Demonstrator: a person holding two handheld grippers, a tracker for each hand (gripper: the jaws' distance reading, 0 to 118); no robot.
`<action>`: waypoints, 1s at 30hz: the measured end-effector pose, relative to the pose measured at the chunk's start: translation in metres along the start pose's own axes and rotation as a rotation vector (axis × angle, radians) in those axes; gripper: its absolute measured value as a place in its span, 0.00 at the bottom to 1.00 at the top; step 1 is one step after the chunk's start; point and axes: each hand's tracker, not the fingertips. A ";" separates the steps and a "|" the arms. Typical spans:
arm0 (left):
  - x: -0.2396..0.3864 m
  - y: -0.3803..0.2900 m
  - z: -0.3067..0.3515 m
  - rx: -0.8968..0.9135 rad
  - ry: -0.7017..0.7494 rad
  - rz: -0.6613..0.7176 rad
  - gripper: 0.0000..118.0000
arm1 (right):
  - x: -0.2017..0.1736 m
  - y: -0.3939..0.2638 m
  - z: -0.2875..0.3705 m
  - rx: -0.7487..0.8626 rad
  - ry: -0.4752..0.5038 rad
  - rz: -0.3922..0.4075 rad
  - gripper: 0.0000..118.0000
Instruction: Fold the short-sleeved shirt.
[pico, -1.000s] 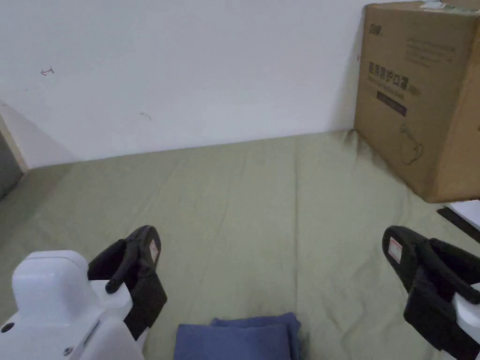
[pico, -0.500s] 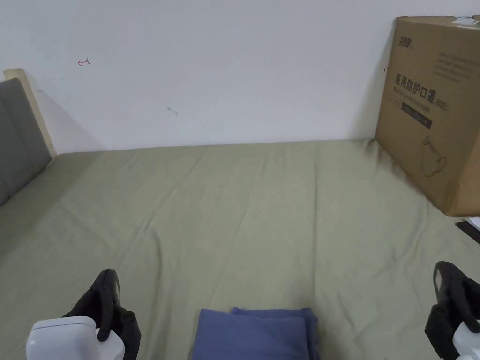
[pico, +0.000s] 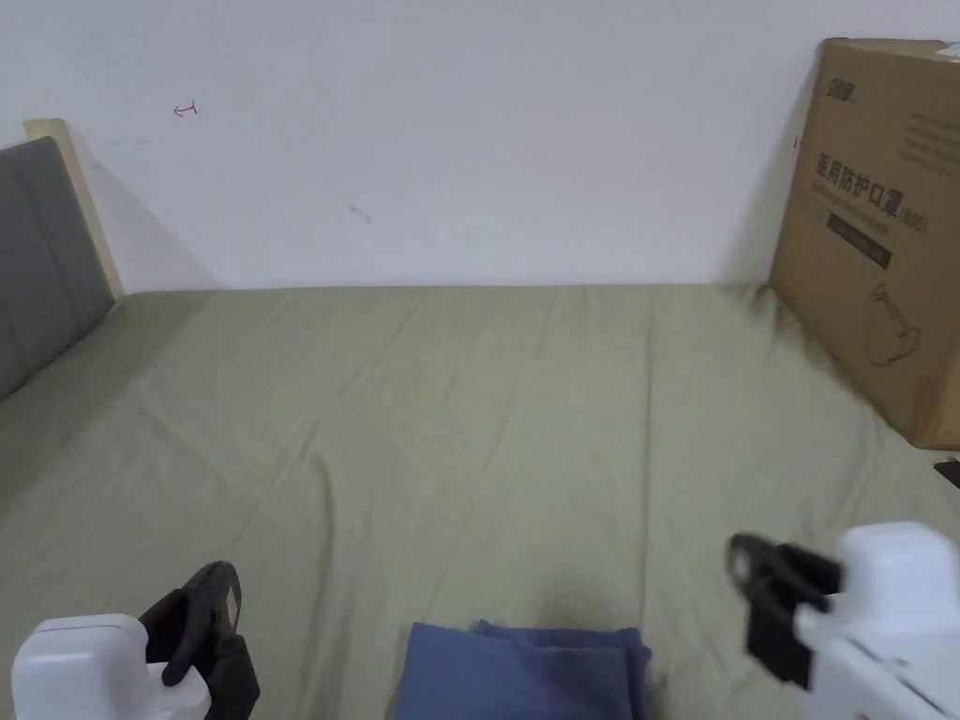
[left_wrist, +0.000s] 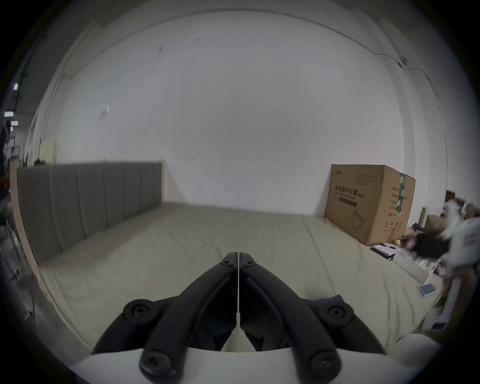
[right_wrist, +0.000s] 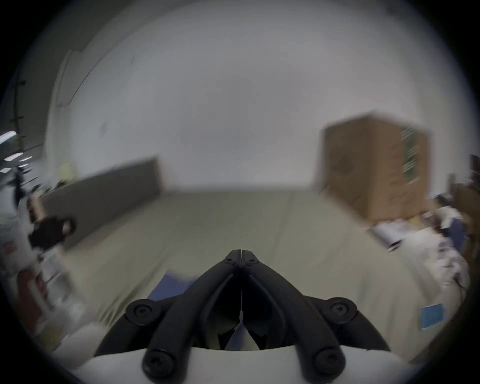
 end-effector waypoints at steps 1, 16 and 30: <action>-0.006 -0.003 -0.004 -0.036 0.001 0.034 0.01 | 0.001 -0.003 -0.033 -0.218 0.120 -0.014 0.01; -0.079 -0.121 -0.178 -0.891 -0.783 0.765 0.89 | 0.020 -0.090 -0.135 -0.666 0.167 -0.255 0.01; -0.020 -0.174 -0.253 -1.121 -1.033 0.734 0.38 | 0.027 -0.101 -0.133 -0.626 0.193 -0.341 0.01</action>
